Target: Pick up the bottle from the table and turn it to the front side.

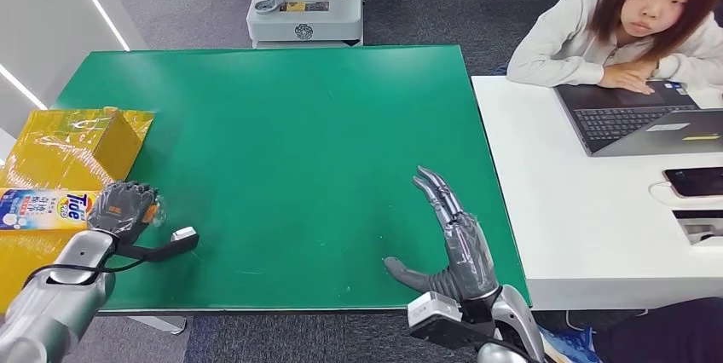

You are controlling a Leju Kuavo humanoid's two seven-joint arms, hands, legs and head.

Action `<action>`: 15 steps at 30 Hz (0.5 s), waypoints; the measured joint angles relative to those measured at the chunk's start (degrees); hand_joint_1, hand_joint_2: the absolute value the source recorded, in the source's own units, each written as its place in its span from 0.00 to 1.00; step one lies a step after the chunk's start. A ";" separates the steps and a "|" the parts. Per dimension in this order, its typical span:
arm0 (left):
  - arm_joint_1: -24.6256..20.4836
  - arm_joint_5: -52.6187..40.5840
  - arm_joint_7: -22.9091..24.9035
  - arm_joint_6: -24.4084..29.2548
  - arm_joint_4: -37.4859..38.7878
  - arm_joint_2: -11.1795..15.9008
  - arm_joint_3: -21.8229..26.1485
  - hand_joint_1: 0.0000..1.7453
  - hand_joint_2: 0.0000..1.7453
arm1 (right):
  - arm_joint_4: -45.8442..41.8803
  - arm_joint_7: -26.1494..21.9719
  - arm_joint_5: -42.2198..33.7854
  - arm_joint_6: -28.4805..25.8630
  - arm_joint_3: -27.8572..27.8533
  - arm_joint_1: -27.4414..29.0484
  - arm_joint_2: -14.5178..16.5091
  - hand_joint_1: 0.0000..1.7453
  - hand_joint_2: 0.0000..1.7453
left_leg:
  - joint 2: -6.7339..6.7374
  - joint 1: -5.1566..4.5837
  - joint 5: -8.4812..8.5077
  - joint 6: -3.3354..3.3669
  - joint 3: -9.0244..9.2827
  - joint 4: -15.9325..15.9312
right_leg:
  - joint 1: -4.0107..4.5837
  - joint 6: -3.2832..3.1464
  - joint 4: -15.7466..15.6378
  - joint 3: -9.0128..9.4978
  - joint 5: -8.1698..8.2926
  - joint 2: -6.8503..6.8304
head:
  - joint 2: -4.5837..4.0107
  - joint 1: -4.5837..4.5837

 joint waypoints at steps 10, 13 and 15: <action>-0.49 4.30 -0.02 -4.24 2.93 -2.22 1.66 0.00 1.00 | 0.00 -0.03 -0.48 -0.10 0.02 0.01 -0.34 0.00 1.00 | -0.02 0.00 0.00 0.00 0.03 -0.02 | 0.00 0.00 0.01 0.04 0.00 -0.03 | 0.00 0.00; -0.90 5.90 0.17 -5.11 3.27 -2.57 2.95 0.00 1.00 | -0.01 -0.01 -0.83 -0.32 0.02 0.03 -0.79 0.00 1.00 | 0.01 0.00 0.00 0.00 0.08 -0.03 | 0.00 -0.01 0.02 0.09 0.00 -0.01 | 0.00 0.00; -0.96 6.94 0.18 -5.21 3.45 -2.83 3.98 0.00 1.00 | -0.01 0.03 -1.12 -0.51 0.02 0.06 -1.15 0.00 1.00 | 0.02 0.00 0.00 0.00 0.13 -0.03 | 0.00 -0.01 0.02 0.12 0.01 -0.01 | 0.00 -0.01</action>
